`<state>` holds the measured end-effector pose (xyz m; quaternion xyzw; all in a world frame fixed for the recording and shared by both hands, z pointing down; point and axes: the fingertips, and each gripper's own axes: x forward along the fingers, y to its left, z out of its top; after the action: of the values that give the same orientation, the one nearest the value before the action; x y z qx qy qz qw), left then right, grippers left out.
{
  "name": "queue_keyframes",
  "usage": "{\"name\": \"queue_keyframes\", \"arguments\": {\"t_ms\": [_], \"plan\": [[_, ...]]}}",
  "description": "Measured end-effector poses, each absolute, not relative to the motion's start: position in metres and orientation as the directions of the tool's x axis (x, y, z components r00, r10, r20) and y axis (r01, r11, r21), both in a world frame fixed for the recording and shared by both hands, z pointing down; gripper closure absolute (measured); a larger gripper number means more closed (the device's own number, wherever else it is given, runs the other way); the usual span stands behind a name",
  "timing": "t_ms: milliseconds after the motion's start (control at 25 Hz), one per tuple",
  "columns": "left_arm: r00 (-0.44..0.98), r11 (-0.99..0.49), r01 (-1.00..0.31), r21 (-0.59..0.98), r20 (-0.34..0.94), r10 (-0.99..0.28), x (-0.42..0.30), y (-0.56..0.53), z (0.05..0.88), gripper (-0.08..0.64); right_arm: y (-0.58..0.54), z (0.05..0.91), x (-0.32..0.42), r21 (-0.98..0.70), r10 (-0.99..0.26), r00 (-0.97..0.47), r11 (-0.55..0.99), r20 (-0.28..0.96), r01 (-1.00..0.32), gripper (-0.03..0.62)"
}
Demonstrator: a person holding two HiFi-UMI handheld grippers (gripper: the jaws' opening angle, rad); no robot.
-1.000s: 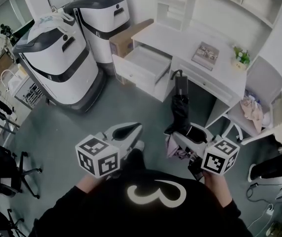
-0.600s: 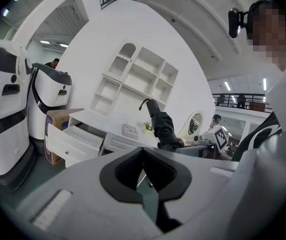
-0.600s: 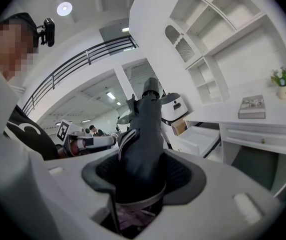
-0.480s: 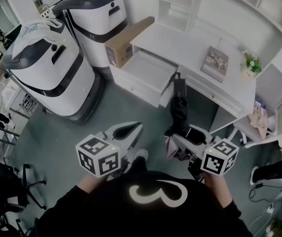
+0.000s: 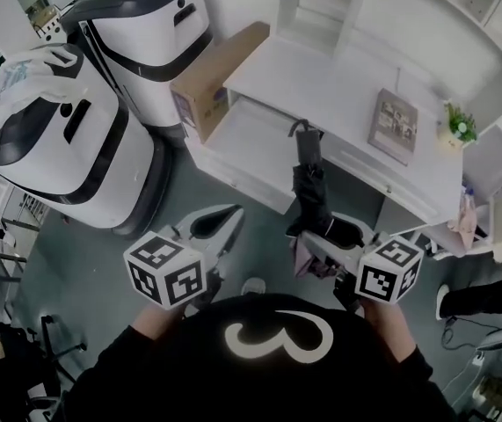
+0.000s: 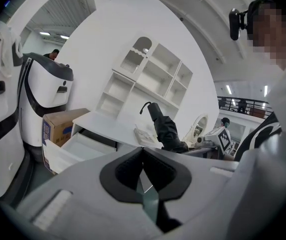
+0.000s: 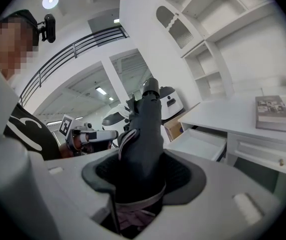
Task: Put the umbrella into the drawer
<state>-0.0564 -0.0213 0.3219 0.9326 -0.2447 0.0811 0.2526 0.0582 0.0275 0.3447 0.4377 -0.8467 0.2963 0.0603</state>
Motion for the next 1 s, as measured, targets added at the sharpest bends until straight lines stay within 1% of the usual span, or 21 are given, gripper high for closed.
{"name": "queue_keyframes", "arguments": {"t_ms": [200, 440, 680, 1000], "plan": [[0.869, -0.747, -0.493, 0.446, 0.288, -0.402, -0.06, -0.059, 0.334, 0.551, -0.007, 0.355, 0.058, -0.452, -0.712, -0.593, 0.417, 0.376, -0.788, 0.367], [0.868, -0.745, -0.495, 0.447, 0.302, -0.395, -0.056, -0.08, 0.341, 0.551, -0.028, 0.365, 0.063, -0.46, -0.708, -0.589, 0.405, 0.389, -0.79, 0.367], [0.858, -0.739, -0.511, 0.438, 0.312, -0.409, -0.044, -0.105, 0.34, 0.551, -0.058, 0.369, 0.073, -0.469, -0.689, -0.612, 0.424, 0.388, -0.775, 0.367], [0.826, -0.698, -0.561, 0.445, 0.347, -0.443, -0.034, -0.155, 0.355, 0.551, -0.123, 0.392, 0.088, -0.444, -0.638, -0.636, 0.463, 0.434, -0.767, 0.367]]}}
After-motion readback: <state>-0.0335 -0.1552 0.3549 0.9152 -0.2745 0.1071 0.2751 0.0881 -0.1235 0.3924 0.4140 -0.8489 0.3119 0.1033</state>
